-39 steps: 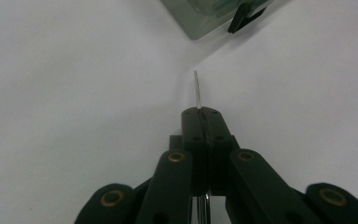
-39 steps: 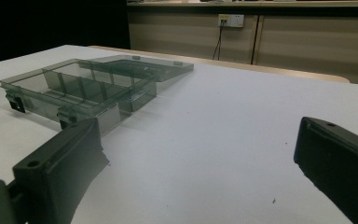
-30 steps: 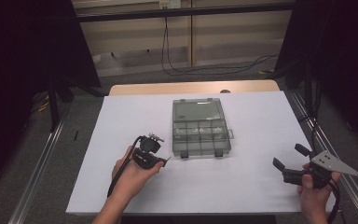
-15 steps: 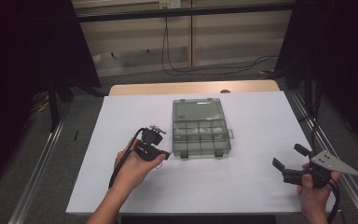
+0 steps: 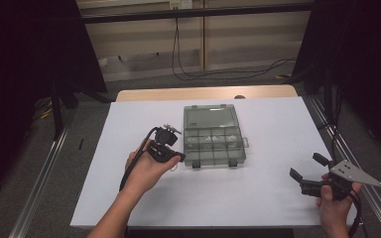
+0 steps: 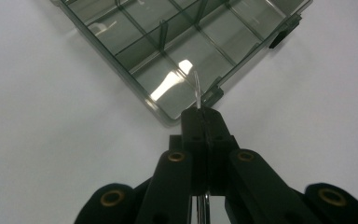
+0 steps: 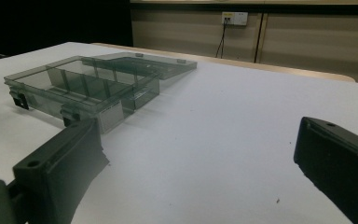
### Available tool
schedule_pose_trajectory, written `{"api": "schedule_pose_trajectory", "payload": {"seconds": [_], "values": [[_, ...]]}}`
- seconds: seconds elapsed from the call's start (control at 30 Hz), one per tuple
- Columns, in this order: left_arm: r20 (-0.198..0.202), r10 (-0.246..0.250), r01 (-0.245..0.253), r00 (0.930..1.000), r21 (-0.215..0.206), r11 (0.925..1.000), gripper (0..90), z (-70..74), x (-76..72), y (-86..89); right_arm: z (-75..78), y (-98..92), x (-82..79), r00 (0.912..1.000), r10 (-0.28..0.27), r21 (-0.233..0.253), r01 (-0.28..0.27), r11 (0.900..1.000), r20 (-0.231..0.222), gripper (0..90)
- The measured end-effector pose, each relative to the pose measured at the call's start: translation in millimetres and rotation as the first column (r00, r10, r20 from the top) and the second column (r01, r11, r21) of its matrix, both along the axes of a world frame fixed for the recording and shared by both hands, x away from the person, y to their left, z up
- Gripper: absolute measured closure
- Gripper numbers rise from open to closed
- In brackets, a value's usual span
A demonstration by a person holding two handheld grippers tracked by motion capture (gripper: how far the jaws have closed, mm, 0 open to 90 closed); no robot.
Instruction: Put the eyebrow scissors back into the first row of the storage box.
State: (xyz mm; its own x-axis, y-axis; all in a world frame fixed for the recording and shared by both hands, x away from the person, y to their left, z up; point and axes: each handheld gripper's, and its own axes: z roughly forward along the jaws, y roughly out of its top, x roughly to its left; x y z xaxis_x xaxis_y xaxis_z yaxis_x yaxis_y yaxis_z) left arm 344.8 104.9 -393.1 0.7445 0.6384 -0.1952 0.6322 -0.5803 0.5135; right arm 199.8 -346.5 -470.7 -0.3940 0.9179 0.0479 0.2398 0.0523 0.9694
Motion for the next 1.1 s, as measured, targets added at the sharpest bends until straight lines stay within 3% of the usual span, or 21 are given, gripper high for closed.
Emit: {"api": "schedule_pose_trajectory", "payload": {"seconds": [0.13,0.23,0.53,0.7,0.73,1.03,1.1], "values": [[0.008,-0.017,0.017,0.9998,0.009,0.9998,89.8,3.2,6.9,-2.2,-0.1,0.1,0.1,1.0000,-0.003,0.002,0.003,1.000,0.001,0.6],[0.009,-0.004,0.004,0.9999,-0.017,0.9998,89.8,5.9,10.6,-5.1,-0.1,-0.3,0.0,1.0000,0.000,0.002,0.000,1.000,0.000,0.6],[0.023,-0.044,0.044,0.9988,0.010,0.9990,89.8,10.9,22.7,-15.6,-0.2,-0.5,-0.1,1.0000,-0.004,0.005,0.004,1.000,0.002,0.6],[0.030,-0.035,0.035,0.9989,-0.008,0.9994,89.8,13.1,28.8,-20.5,-0.2,-0.8,0.0,1.0000,-0.001,0.001,0.001,1.000,0.002,0.6],[0.031,-0.051,0.051,0.9982,0.008,0.9987,89.8,14.7,31.2,-20.3,-0.2,-0.6,0.1,1.0000,-0.004,0.003,0.004,1.000,0.003,0.6],[0.039,-0.048,0.048,0.9981,-0.004,0.9988,89.8,15.4,42.6,-29.1,-0.2,-1.1,0.0,1.0000,-0.002,0.007,0.002,1.000,0.000,0.6],[0.044,-0.076,0.076,0.9961,0.001,0.9971,89.8,14.2,46.7,-31.9,-0.2,-1.2,0.0,1.0000,-0.001,0.008,0.001,1.000,0.000,0.6]]}}
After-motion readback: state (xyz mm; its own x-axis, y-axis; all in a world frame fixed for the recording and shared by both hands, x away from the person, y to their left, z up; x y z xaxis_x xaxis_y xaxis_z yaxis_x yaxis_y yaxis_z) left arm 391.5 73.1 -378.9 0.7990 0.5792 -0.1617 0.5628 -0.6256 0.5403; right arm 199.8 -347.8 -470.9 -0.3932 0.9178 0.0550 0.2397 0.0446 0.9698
